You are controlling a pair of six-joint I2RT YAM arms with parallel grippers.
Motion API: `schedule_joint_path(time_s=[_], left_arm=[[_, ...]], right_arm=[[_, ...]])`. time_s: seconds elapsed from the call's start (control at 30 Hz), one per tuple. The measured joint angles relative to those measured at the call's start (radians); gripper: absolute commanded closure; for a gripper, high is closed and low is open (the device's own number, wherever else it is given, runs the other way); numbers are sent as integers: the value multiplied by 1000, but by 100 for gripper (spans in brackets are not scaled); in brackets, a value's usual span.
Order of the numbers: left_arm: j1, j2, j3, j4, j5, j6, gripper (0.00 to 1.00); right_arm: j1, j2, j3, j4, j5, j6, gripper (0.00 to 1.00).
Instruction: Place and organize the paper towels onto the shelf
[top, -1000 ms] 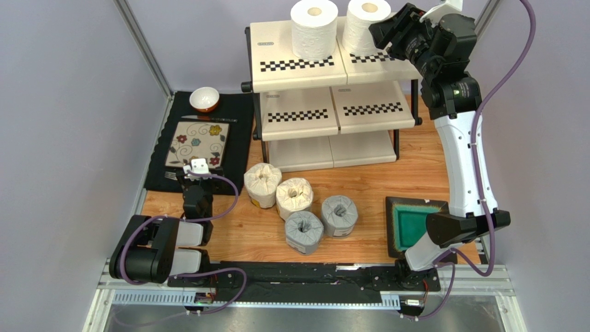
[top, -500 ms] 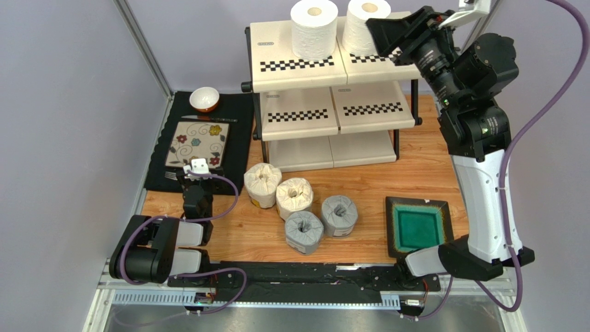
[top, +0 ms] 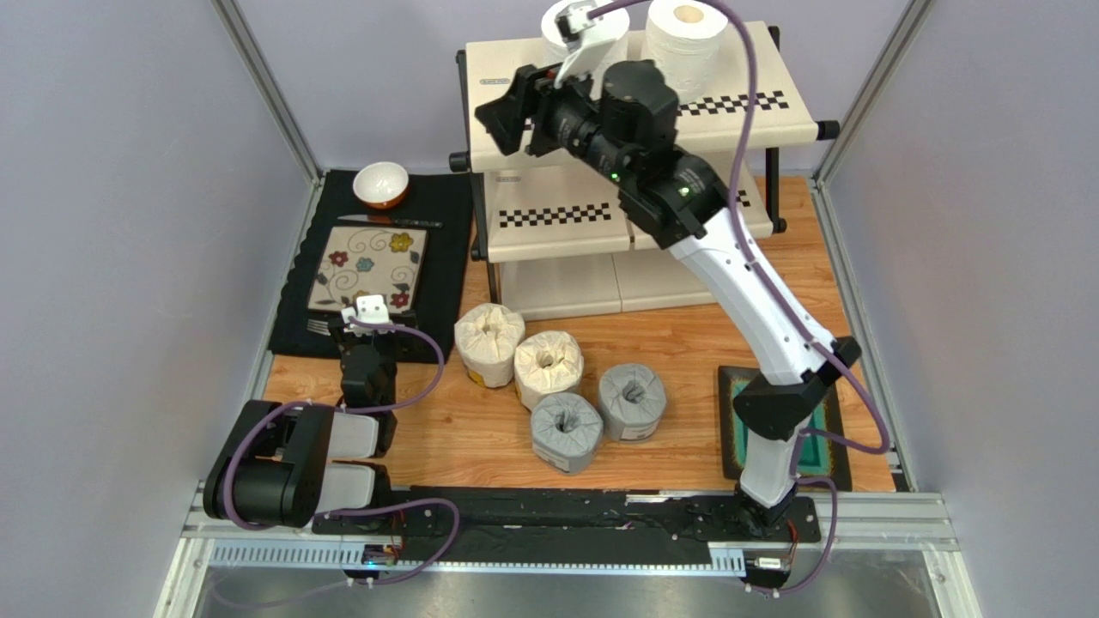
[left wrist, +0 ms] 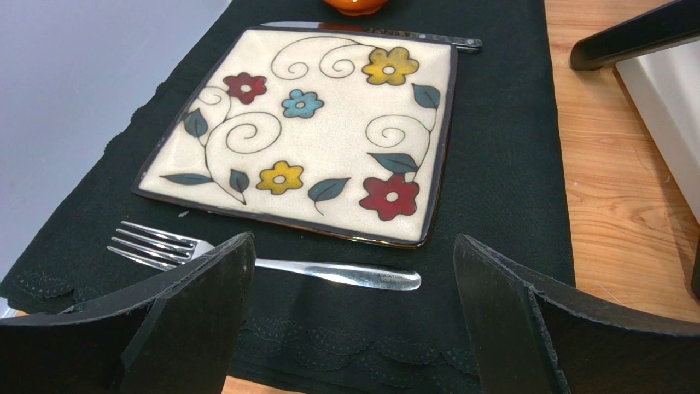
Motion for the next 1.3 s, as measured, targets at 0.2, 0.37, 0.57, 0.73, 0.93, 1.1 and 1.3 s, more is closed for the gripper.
schedule_joint_path(time_s=[0.2, 0.37, 0.57, 0.73, 0.93, 1.1, 1.3], left_arm=[[0, 0, 0, 0, 0, 0, 1], [0, 0, 0, 0, 0, 0, 1], [0, 0, 0, 0, 0, 0, 1], [0, 0, 0, 0, 0, 0, 1], [0, 0, 0, 0, 0, 0, 1], [0, 0, 0, 0, 0, 0, 1], [0, 0, 0, 0, 0, 0, 1]], right_arm=[[50, 82, 13, 70, 74, -85, 36], [62, 107, 23, 165, 136, -143, 36], [61, 122, 24, 272, 214, -183, 36], [61, 175, 64, 322, 256, -201, 37], [61, 223, 74, 343, 294, -208, 37], [61, 229, 74, 374, 342, -215, 38], [61, 229, 72, 408, 398, -224, 40]])
